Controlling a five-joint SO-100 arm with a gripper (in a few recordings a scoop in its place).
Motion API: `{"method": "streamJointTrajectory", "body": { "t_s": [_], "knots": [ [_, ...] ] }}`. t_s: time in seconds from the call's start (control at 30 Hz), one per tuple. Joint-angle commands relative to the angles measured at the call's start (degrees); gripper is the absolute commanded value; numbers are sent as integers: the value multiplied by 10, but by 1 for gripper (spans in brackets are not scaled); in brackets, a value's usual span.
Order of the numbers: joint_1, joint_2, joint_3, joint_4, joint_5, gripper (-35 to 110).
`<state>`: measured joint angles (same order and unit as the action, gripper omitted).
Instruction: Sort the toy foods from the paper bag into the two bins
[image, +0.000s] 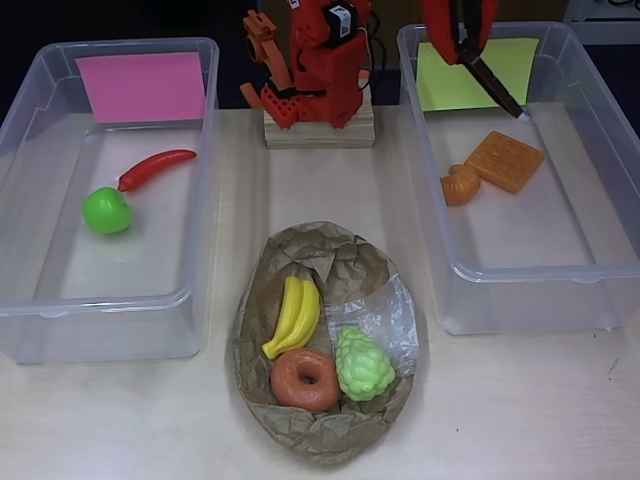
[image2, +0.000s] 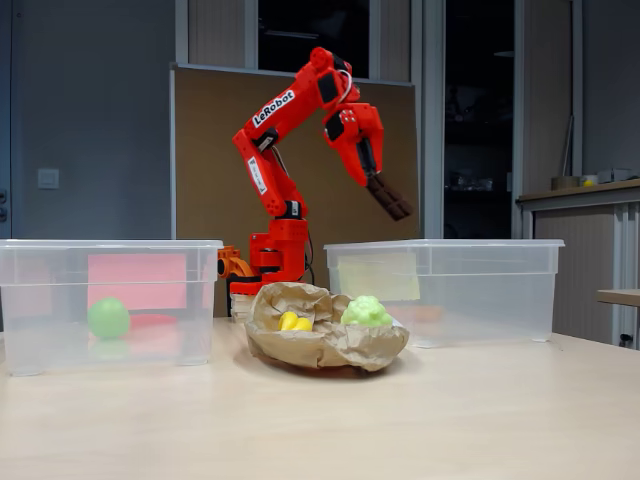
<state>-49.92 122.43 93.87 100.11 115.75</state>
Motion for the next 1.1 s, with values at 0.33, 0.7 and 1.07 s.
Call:
{"method": "streamJointTrajectory", "body": {
  "t_s": [0.33, 0.7, 1.07],
  "knots": [
    [-83, -160, 212, -359, 146, 0],
    [-123, -285, 290, -577, 212, 3],
    [-140, -288, 272, -555, 222, 20]
  ]
}}
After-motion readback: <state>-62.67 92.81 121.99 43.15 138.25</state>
